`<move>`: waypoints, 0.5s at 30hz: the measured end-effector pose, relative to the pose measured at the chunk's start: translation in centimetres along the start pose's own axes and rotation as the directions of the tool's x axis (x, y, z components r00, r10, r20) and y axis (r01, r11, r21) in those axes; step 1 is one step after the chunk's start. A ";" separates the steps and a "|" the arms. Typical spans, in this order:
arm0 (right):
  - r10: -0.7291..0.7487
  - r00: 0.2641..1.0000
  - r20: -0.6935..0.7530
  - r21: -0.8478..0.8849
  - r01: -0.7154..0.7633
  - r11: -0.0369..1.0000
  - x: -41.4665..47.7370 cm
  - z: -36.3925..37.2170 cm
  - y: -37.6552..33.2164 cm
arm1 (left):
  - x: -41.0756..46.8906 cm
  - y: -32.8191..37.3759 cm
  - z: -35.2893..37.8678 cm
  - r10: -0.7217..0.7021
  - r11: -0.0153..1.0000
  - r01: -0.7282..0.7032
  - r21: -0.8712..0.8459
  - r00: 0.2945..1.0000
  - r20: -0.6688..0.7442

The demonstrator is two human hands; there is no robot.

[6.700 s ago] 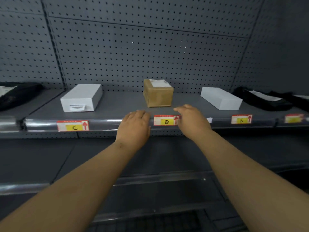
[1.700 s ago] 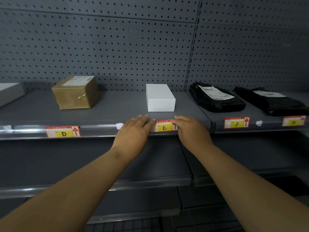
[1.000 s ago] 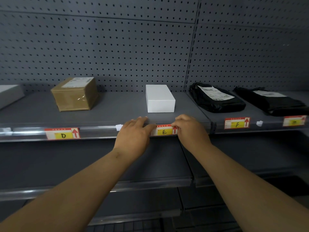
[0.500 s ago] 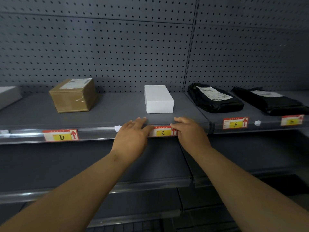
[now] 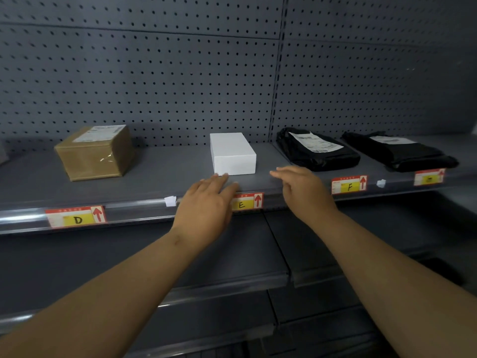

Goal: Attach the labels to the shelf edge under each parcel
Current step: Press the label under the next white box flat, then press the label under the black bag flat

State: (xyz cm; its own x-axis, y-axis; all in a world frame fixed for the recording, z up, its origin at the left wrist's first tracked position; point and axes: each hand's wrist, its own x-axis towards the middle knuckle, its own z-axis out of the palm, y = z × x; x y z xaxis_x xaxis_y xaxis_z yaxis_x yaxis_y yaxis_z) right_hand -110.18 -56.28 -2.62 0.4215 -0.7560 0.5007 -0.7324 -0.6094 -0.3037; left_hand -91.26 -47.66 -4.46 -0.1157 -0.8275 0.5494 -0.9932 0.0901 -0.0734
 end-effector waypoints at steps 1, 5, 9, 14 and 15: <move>0.012 1.000 -0.014 -0.008 -0.013 1.000 0.1 -0.5 0.5 | 0.5 0.5 -0.1 0.011 1.000 -0.011 -0.008 1.000 -0.007; 0.020 0.999 -0.050 -0.075 -0.024 0.997 0.5 -2.7 3.2 | 2.9 3.1 0.0 0.061 0.997 -0.062 -0.045 0.998 -0.030; 0.074 0.995 -0.060 -0.122 -0.081 0.989 0.8 -4.7 6.6 | 5.4 6.7 0.7 0.099 0.992 -0.099 -0.077 0.995 -0.009; 0.196 0.980 0.028 -0.162 -0.189 0.968 0.7 -6.5 10.9 | 8.8 11.4 2.5 0.119 0.991 -0.117 -0.069 0.993 0.021; 0.204 0.977 0.056 -0.179 -0.192 0.965 0.6 -6.7 11.6 | 9.3 12.2 3.0 0.116 0.991 -0.113 -0.077 0.993 0.037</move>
State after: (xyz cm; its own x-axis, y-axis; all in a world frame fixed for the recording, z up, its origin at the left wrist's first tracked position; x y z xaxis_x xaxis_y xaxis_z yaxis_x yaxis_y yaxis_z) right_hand -122.04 -62.22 -0.41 0.2920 -0.8768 0.3822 -0.8834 -0.4004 -0.2435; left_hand -104.45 -55.88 -2.73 -0.2299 -0.8315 0.5058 -0.9717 0.2255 -0.0710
